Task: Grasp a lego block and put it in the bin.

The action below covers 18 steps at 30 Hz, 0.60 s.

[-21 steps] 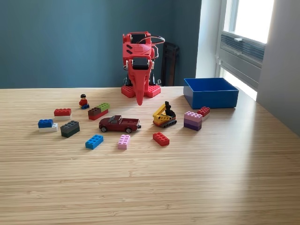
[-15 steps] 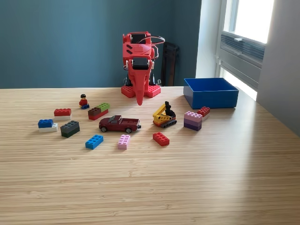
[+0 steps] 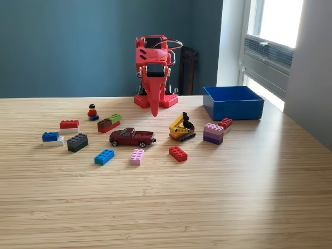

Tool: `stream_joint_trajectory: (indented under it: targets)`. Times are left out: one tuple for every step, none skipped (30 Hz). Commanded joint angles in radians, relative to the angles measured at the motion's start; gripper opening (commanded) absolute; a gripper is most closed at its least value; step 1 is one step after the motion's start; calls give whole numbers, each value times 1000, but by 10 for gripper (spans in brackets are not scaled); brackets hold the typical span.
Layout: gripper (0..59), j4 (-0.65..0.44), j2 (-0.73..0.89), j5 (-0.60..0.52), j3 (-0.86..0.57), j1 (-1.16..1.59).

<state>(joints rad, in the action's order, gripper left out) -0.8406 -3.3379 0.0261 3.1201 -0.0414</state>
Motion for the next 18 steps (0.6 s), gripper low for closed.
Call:
stream_joint_trajectory:
  targets:
    - [3, -3, -8, -20, 8, -3]
    - [3, -3, -8, -26, 6, -3]
    - [3, -3, -8, -37, 3, -3]
    - [4, -2, -8, -49, -2, -2]
    - [22, -2, -8, -63, -6, -2]
    - [51, -2, -6, -81, -11, -2]
    - [81, -2, -6, -94, -20, 0]
    - [103, -2, -5, -104, -34, 0]
    - [117, -2, -5, -115, -54, 0]
    - [126, -2, -3, -124, -80, 0]
    - [133, -2, -3, -138, -109, -2]
    - [138, -2, -2, -150, -132, -2]
    - [144, -2, -2, -163, -156, -2]
    - [152, -2, -2, -178, -179, -2]
    - [157, -2, 0, -192, -206, -2]
    - [164, -2, 6, -206, -227, -2]
    - [168, -3, 23, -215, -249, 0]
    - [170, -3, 52, -227, -275, 0]
